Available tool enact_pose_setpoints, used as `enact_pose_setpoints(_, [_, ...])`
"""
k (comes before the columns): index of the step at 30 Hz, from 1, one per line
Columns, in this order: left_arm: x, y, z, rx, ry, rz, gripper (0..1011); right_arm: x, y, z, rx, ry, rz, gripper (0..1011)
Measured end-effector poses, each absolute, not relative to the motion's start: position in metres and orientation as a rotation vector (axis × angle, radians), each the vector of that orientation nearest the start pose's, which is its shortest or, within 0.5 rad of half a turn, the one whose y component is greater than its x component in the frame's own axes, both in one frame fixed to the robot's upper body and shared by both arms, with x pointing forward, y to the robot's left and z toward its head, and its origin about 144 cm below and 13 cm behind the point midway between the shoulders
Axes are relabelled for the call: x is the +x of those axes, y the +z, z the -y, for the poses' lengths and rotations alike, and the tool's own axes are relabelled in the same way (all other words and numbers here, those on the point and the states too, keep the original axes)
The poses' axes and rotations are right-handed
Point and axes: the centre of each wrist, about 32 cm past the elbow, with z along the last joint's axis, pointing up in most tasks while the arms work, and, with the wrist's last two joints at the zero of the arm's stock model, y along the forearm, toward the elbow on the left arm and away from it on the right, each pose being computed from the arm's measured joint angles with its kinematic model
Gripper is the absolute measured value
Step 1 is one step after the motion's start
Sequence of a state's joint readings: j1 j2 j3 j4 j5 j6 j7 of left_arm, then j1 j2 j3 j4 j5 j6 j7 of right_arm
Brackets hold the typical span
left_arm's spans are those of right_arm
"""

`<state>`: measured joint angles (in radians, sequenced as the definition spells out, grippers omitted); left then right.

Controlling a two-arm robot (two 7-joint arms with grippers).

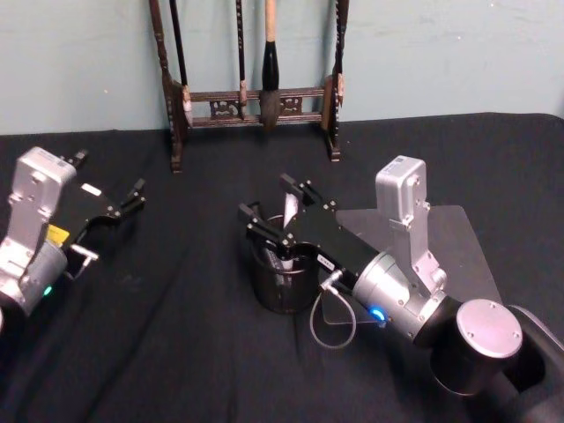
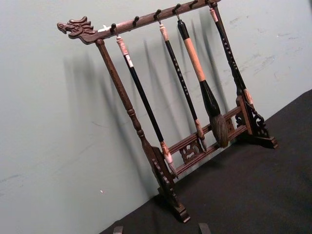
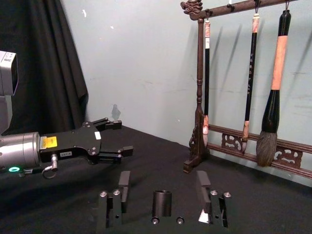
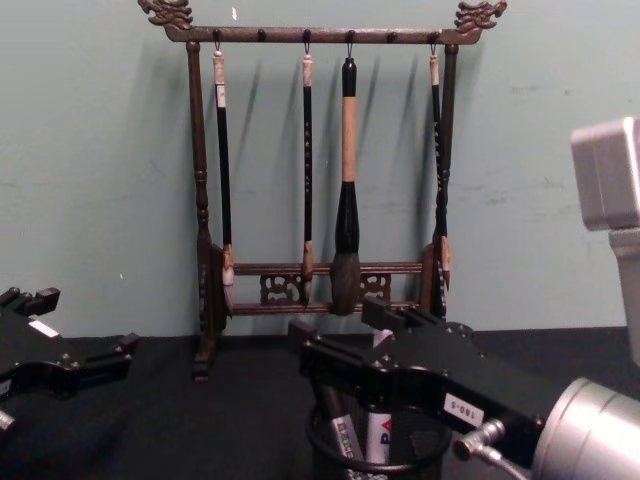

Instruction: Pick up the water-based marker from the table and place it into the pen holder.

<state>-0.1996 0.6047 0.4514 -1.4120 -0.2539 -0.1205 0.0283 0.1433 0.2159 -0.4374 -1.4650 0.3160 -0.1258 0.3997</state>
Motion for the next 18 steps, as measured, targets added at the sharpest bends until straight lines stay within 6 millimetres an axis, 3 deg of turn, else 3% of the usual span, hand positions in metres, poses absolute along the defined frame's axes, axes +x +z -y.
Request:
enact_pose_setpoints(6, [0.489, 1.14, -0.31, 0.304, 1.248, 0.285, 1001, 0.475, 1.141, 0.166, 0.129, -0.776, 0.014, 998])
enact_pose_setpoints(18, [0.489, 1.14, -0.31, 0.304, 1.248, 0.285, 1001, 0.488, 1.168, 0.179, 0.232, -0.854, 0.1, 1002])
